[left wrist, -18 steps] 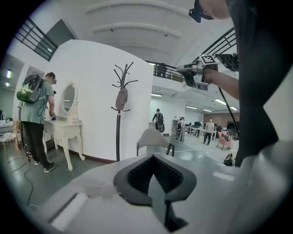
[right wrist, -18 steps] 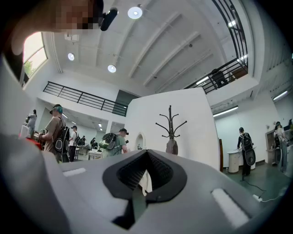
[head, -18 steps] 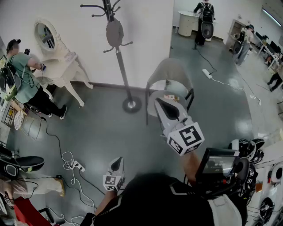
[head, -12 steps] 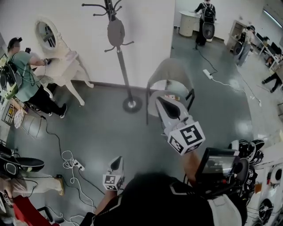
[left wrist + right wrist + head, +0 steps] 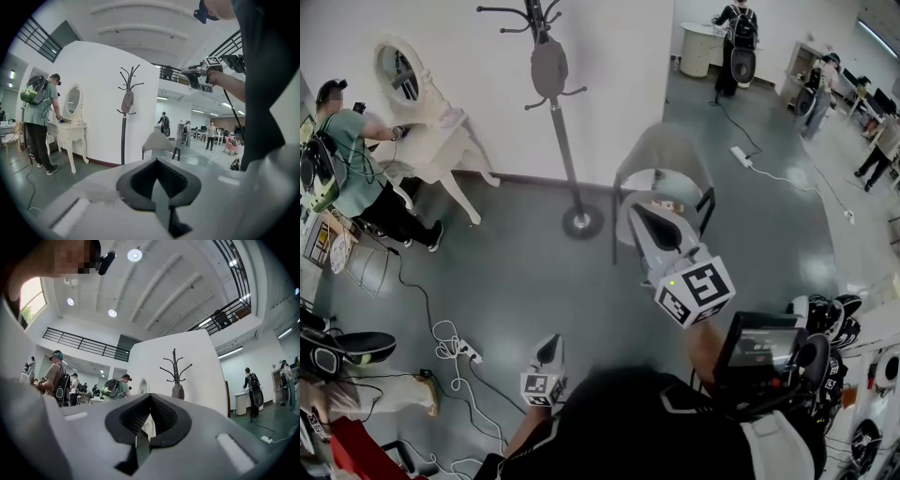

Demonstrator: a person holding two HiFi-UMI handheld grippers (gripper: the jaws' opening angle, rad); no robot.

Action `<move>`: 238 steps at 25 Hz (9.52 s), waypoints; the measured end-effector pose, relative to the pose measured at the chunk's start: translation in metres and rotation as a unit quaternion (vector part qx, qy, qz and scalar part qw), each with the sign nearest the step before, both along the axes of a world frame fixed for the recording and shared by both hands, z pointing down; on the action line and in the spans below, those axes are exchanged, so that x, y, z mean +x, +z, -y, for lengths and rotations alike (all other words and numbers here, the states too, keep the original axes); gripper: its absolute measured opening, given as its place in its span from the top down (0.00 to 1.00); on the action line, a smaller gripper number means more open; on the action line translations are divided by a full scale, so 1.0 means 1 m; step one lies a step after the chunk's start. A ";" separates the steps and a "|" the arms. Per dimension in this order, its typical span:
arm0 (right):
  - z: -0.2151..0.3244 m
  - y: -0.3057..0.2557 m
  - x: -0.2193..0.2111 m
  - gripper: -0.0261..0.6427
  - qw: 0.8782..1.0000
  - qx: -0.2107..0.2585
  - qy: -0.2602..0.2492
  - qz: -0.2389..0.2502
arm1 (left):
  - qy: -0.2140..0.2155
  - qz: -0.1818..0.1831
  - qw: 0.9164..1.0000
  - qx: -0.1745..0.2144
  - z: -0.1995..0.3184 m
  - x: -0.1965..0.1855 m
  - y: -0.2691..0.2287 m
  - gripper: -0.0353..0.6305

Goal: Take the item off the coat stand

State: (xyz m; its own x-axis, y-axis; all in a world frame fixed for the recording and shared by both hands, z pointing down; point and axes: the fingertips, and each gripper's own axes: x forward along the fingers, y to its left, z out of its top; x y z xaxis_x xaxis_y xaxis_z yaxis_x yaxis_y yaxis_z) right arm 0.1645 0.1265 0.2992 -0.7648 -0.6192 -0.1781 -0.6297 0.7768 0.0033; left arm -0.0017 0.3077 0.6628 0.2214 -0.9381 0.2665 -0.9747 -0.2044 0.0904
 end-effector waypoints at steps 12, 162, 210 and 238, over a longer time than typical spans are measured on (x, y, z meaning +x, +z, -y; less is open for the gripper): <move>-0.018 -0.009 -0.033 0.95 1.000 0.007 0.006 0.016 | 0.011 -0.016 1.000 0.011 -0.005 -0.036 -0.001 0.88; 0.545 0.019 -0.291 0.54 0.999 -0.028 -0.009 -0.014 | -0.073 0.024 0.997 -0.008 0.478 -0.290 0.007 0.88; 0.519 -0.044 -0.272 0.94 0.999 0.004 -0.011 0.035 | -0.074 0.019 0.997 -0.024 0.443 -0.295 0.021 0.88; 0.447 -0.025 -0.224 0.94 1.000 0.000 0.004 0.011 | 0.015 0.036 0.999 -0.029 0.446 -0.259 0.034 0.88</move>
